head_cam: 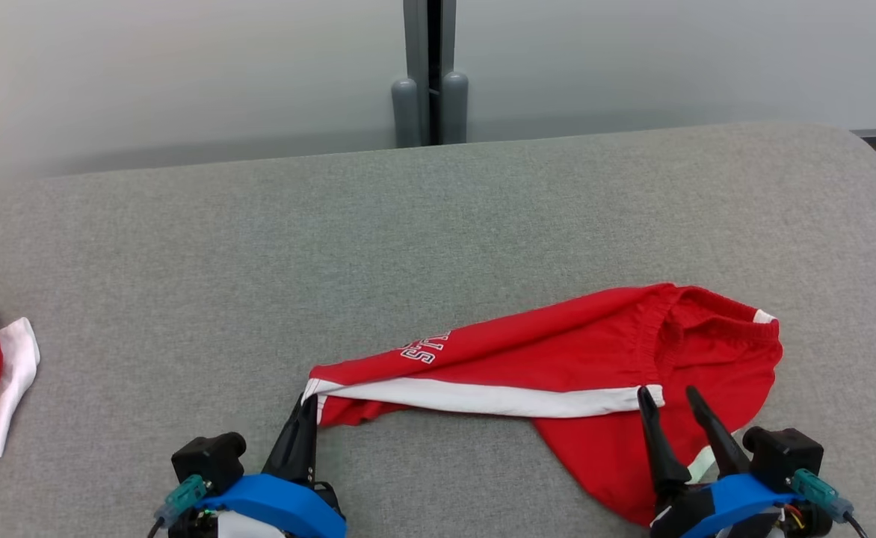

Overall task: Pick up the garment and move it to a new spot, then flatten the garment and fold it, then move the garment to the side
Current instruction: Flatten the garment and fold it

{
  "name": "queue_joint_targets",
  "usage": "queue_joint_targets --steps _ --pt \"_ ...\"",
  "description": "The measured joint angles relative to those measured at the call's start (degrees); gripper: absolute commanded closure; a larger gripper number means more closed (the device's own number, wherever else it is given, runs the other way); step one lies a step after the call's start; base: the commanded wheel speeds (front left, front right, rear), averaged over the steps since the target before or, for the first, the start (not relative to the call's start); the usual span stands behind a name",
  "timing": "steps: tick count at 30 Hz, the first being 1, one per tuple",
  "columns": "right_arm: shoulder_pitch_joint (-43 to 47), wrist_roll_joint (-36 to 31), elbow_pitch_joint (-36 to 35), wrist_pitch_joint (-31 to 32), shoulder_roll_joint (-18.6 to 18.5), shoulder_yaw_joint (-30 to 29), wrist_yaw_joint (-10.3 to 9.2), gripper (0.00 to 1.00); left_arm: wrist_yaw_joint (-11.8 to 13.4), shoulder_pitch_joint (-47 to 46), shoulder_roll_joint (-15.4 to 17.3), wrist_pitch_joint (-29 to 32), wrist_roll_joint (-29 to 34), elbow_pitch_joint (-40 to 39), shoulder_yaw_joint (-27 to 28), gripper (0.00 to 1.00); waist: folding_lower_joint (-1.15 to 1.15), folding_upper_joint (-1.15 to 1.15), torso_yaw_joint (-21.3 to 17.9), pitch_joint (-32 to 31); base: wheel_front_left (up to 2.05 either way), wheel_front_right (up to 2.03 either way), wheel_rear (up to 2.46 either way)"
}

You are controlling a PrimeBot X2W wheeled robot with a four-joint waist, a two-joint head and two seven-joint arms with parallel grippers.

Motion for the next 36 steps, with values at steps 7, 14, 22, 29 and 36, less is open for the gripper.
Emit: queue_joint_targets --steps 7,14,22,29,36 --pt "0.1 -1.3 2.1 0.0 0.0 0.7 0.0 0.0 0.0 2.2 -0.5 0.0 2.3 -0.6 1.0 1.0 0.0 0.0 2.0 -0.5 0.0 0.0 0.0" --pt "-3.0 -4.3 6.0 0.0 0.0 0.8 0.0 0.0 0.0 2.1 -0.7 0.0 3.2 -0.6 1.1 1.0 0.0 0.0 3.1 0.5 0.0 0.0 0.0" --pt "-4.5 -4.5 9.9 0.0 0.0 2.1 0.0 0.6 0.0 1.9 -1.2 0.0 3.4 -0.4 1.0 1.0 0.0 0.0 3.6 1.1 0.0 0.0 0.0" --pt "-2.8 -3.4 9.4 0.0 0.0 3.0 0.0 1.0 0.0 1.9 -1.3 0.0 3.6 -0.4 1.2 1.0 0.01 0.0 3.6 0.6 0.0 0.0 0.0" --pt "-3.2 0.3 2.3 0.0 0.0 4.0 0.0 1.0 0.0 1.6 -0.6 0.0 5.1 -4.2 3.6 1.0 0.01 0.0 3.7 -1.4 0.0 0.0 0.0"
